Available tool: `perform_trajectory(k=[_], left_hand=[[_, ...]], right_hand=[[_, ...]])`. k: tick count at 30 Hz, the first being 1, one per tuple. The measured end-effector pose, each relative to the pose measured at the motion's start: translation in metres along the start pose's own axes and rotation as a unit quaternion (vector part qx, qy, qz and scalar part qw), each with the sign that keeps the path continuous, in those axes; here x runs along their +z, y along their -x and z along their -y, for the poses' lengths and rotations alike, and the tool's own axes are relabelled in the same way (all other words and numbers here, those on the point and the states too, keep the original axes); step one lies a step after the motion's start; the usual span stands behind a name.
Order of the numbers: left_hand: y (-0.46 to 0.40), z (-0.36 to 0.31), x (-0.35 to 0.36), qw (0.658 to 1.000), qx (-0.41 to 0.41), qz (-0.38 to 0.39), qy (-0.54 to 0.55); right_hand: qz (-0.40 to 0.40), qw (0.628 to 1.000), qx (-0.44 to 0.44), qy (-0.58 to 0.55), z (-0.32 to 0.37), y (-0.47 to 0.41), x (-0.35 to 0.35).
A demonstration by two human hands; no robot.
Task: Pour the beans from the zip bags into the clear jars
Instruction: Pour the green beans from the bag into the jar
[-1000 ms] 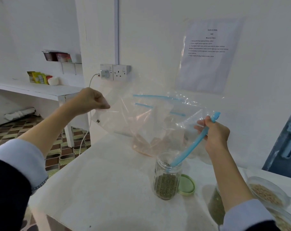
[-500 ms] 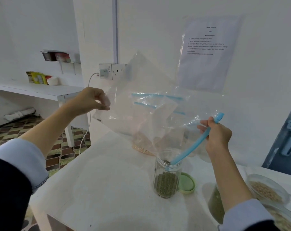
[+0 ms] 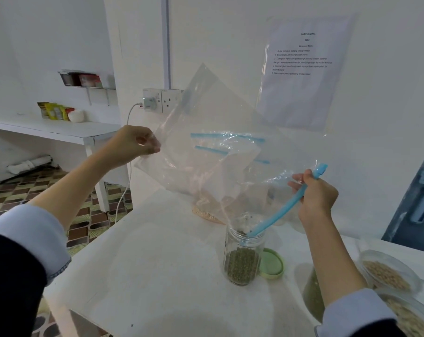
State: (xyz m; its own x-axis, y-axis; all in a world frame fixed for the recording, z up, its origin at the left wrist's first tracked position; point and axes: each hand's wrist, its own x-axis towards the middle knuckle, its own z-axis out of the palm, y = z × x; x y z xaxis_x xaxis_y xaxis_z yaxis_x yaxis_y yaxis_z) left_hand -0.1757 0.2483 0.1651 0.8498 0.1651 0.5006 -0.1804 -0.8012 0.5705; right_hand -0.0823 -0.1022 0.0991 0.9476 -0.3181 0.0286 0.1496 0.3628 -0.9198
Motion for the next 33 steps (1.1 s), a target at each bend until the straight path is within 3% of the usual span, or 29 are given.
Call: perform_trajectory(k=[9, 16, 33], left_hand=[[-0.003, -0.005, -0.004, 0.997, -0.020, 0.013, 0.077], [-0.012, -0.022, -0.003, 0.986, 0.002, -0.039, 0.161], [-0.048, -0.088, 0.006, 0.993, 0.060, -0.018, 0.101]], right_hand=[[0.023, 1.000, -0.014, 0.003, -0.002, -0.004, -0.003], [0.016, 0.999, -0.023, -0.028, 0.003, -0.005, -0.005], [0.015, 0.996, 0.042, -0.072, -0.016, -0.019, -0.019]])
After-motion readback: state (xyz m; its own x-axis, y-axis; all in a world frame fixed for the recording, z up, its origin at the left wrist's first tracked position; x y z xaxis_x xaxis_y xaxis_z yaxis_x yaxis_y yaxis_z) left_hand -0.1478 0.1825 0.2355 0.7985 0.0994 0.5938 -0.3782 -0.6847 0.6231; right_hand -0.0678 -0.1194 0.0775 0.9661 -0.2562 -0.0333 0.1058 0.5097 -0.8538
